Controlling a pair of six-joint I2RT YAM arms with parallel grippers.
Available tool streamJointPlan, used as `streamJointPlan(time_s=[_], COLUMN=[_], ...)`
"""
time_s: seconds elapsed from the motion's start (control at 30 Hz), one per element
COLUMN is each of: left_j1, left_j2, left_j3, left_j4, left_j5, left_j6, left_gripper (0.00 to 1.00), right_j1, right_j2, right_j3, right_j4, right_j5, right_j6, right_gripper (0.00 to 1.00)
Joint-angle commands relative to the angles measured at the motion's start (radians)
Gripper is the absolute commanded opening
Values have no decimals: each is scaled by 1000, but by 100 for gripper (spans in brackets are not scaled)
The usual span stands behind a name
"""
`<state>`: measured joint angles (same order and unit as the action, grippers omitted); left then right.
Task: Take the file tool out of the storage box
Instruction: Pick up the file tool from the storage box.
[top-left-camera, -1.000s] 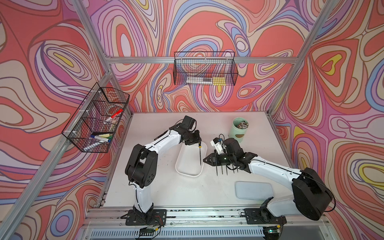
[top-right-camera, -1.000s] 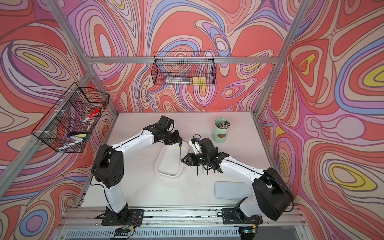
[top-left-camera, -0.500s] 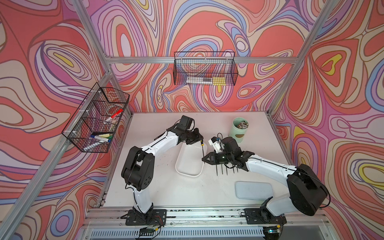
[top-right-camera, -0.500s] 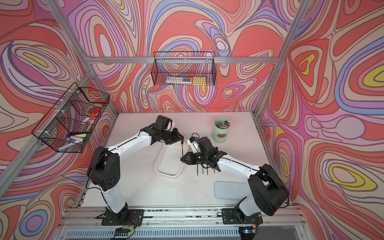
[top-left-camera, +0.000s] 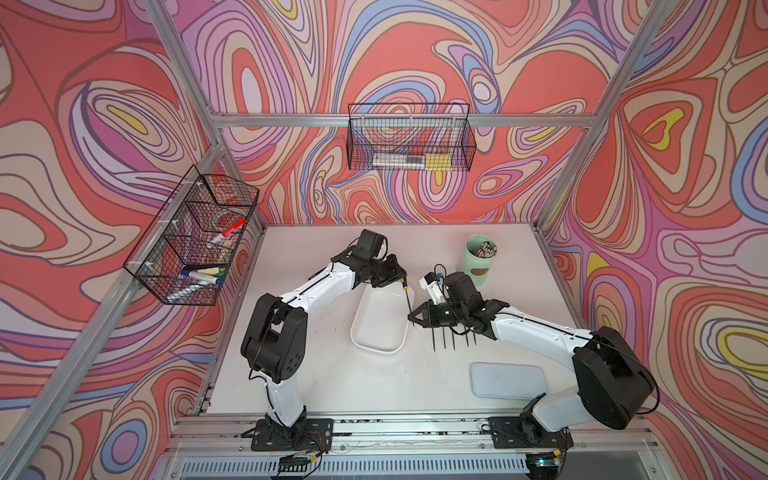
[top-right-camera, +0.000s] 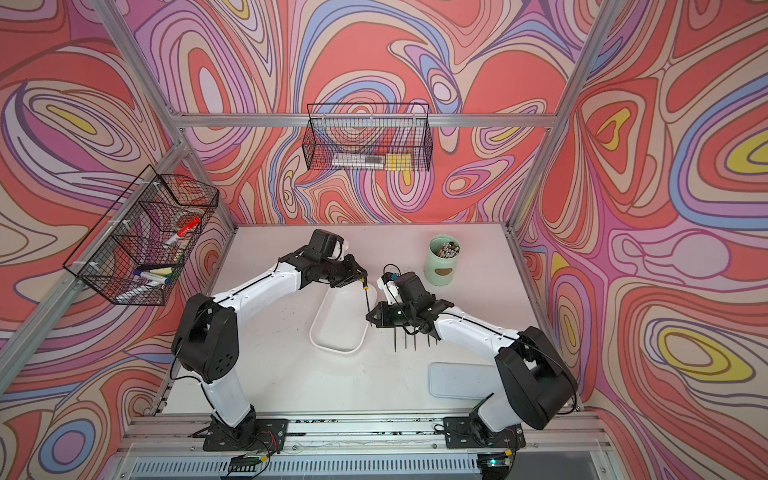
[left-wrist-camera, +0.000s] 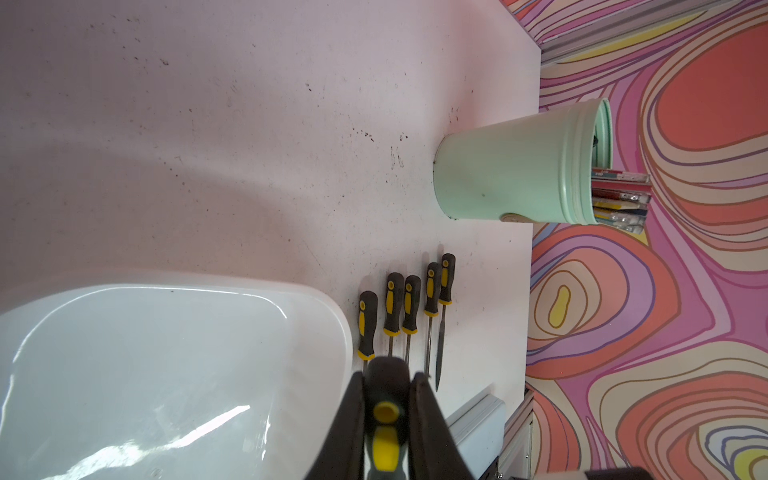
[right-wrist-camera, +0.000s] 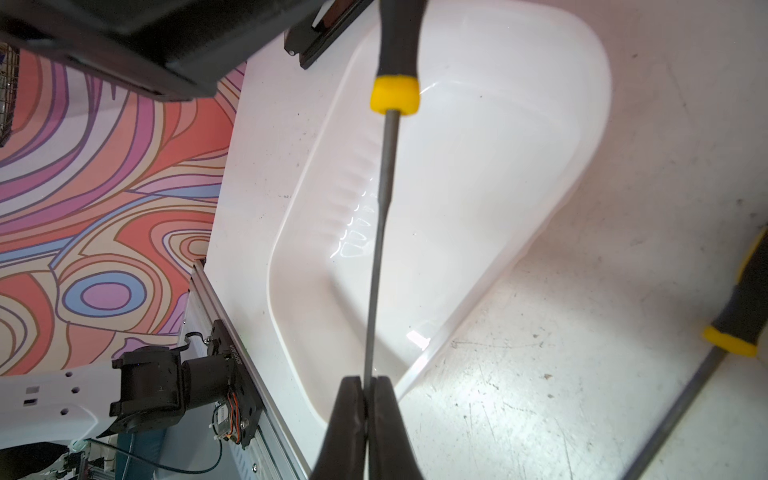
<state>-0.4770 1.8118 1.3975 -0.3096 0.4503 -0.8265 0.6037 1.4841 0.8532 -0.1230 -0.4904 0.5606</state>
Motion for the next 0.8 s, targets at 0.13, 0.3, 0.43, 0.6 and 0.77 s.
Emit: streamJointPlan(time_s=[0.13, 0.3, 0.43, 0.6, 0.77], left_j1=[16, 29, 29, 29, 30], left_j2=[-45, -107, -173, -280, -417], left_j3=[54, 38, 33, 4, -22], left_j4=[-147, -212, -294, -346, -361], left_j5=[-16, -46, -71, -97, -93], left_j6=[139, 203, 283, 323, 332], left_gripper=[83, 99, 99, 99, 99], right_j1=[4, -2, -8, -37, -90], right_j2=[-57, -126, -183, -214, -185], right_j3=[30, 42, 62, 69, 96], right_j4=[-125, -326, -552, -715, -794], right_j5=[111, 274, 462, 582, 615], right_j6=[-78, -100, -101, -73, -77], right_gripper=[0, 0, 0, 0, 0])
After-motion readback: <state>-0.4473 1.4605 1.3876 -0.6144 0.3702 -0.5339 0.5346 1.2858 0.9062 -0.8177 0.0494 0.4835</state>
